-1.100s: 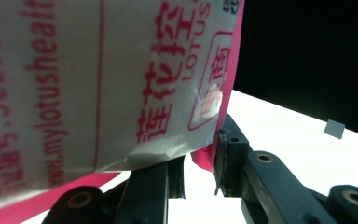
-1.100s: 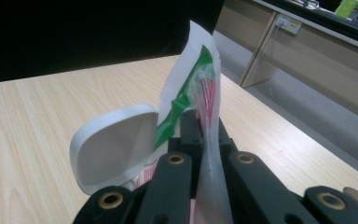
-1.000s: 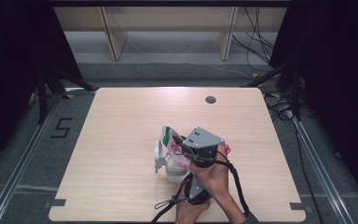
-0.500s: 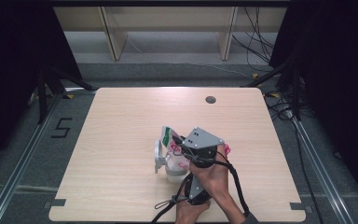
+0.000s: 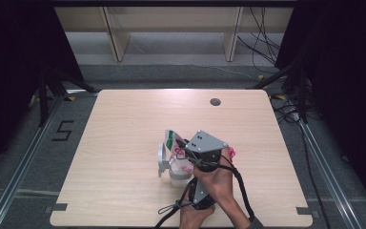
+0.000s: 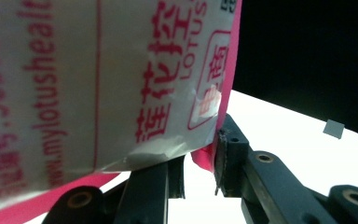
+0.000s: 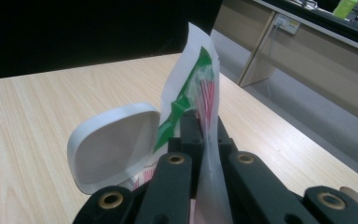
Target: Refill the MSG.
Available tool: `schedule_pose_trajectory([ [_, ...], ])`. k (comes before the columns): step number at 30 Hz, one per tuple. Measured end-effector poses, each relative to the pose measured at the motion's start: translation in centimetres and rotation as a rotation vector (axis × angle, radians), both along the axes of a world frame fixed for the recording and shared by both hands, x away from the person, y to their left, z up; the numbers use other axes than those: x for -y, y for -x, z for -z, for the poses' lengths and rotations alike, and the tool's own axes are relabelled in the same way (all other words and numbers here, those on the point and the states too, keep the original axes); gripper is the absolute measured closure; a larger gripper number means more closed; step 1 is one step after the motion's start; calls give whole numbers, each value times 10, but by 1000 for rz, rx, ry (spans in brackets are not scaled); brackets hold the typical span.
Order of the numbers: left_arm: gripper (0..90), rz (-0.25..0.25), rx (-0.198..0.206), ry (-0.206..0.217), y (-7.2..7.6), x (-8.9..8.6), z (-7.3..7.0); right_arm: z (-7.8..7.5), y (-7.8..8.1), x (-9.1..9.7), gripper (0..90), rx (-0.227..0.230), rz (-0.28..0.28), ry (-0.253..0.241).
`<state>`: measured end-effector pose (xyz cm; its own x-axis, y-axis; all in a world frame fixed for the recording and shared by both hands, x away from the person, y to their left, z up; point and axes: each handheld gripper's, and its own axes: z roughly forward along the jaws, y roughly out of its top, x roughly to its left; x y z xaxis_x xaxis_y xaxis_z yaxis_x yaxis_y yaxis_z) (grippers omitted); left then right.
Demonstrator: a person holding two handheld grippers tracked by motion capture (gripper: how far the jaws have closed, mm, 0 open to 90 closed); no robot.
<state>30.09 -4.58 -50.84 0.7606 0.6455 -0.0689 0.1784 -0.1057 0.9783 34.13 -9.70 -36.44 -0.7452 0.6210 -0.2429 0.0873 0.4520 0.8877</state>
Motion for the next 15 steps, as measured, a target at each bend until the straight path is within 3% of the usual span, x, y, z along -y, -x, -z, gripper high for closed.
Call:
schedule_pose_trajectory([
  [2,757,0,1,6,0,0,-1,-2,0,1,898,16,-6,-1],
  [6,756,2,-5,0,0,0,0,0,0,0,898,-3,-5,0],
  [15,756,-7,2,3,0,0,0,-1,2,-1,897,4,-8,-1],
])
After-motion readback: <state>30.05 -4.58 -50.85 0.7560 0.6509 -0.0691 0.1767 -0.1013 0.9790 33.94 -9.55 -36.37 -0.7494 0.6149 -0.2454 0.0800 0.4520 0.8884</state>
